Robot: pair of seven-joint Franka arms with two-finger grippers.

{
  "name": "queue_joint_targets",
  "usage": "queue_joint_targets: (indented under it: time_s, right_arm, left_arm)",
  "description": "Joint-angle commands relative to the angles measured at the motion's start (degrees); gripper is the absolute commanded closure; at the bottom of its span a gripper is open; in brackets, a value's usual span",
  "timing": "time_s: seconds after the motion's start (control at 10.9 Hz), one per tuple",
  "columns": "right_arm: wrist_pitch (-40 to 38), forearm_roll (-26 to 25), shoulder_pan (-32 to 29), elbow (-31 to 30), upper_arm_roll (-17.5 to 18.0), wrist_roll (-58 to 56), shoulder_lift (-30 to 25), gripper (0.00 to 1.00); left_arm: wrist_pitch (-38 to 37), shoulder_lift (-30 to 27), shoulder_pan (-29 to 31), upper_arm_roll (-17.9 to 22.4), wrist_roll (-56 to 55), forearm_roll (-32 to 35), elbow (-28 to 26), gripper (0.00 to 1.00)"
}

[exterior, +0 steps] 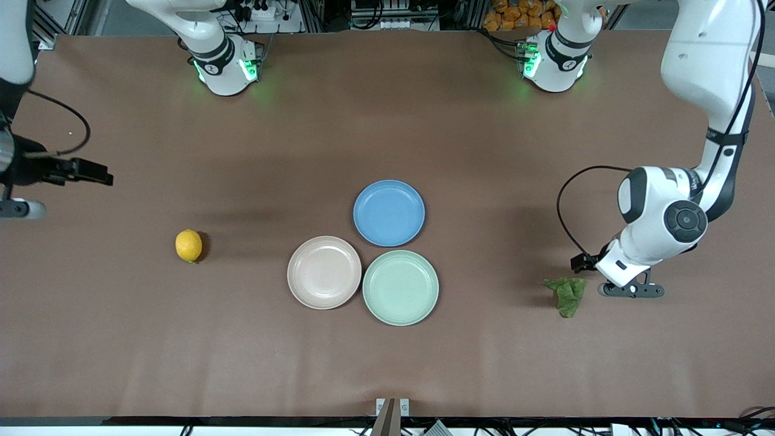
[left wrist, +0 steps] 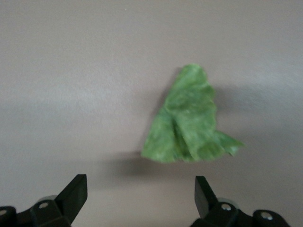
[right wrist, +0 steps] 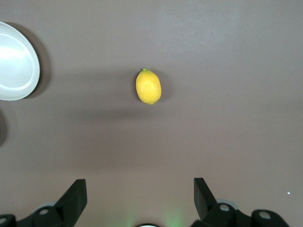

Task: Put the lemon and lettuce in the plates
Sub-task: 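Grasp the lettuce with the left gripper while the right gripper grasps the lemon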

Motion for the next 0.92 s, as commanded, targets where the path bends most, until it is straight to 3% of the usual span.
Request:
queue_joint_targets:
  time_s: [0.0,0.18,0.46,0.64,0.82]
  right_arm:
    - [3.9,0.3,0.8,0.1,0.1,0.0,4.2,0.0]
    - [8.0,0.3,0.8,-2.0,0.2,0.0,6.0,0.0]
    - [18.7,0.3,0.6,-10.9,0.3,-0.3,5.9,0.0]
    - [26.7,0.3,0.5,-16.4,0.7,-1.3,6.2,0.0]
    - [34.0,0.3,0.0,-20.0,0.7,-4.2,8.8,0.0]
  left_arm:
    - [4.9,5.5,0.6,-0.3,-2.0,1.6,3.6,0.0]
    - [4.9,6.4,-0.3,-0.4,-5.5,1.5,4.0,0.0]
    - [5.7,9.2,-1.9,-0.5,-8.4,1.5,6.2,0.04]
    - [5.7,9.9,-2.4,-0.6,-9.1,1.5,6.4,0.2]
    - [5.7,9.8,-3.3,-0.5,-9.2,1.6,6.5,0.5]
